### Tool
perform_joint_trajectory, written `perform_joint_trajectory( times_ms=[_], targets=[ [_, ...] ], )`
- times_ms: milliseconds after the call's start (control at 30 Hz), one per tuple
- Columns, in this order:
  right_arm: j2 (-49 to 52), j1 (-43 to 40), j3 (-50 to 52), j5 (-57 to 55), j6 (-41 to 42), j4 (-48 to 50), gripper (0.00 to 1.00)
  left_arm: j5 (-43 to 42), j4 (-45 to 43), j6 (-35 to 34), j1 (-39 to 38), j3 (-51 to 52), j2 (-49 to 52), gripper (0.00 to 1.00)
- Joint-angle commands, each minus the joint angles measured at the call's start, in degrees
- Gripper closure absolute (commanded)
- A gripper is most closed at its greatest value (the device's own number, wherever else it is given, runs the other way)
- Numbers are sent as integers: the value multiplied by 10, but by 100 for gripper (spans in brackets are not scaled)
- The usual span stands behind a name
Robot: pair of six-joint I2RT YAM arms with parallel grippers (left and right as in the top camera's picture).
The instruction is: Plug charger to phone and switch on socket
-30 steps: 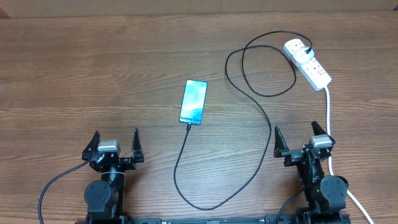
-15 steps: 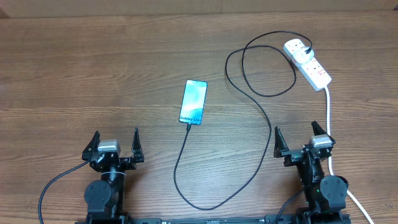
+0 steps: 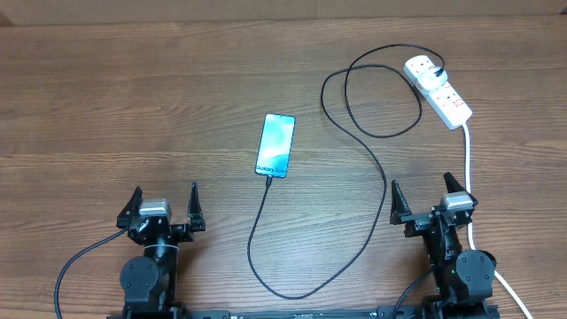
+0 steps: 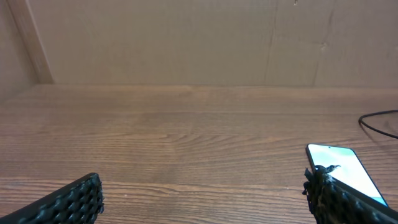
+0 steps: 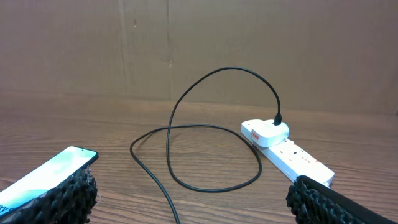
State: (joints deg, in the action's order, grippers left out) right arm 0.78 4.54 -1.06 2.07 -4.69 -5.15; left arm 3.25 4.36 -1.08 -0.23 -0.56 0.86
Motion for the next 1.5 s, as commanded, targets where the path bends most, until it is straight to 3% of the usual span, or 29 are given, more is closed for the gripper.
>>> perform_joint_trajectory(
  times_ms=[0,1467],
  targets=[
    [-6,-2,6,-5,1,3,0,-1,-1,3,4,3,-7,0],
    [-6,-2,6,-9,23,3,0,-1,-1,3,4,3,-7,1]
  ],
)
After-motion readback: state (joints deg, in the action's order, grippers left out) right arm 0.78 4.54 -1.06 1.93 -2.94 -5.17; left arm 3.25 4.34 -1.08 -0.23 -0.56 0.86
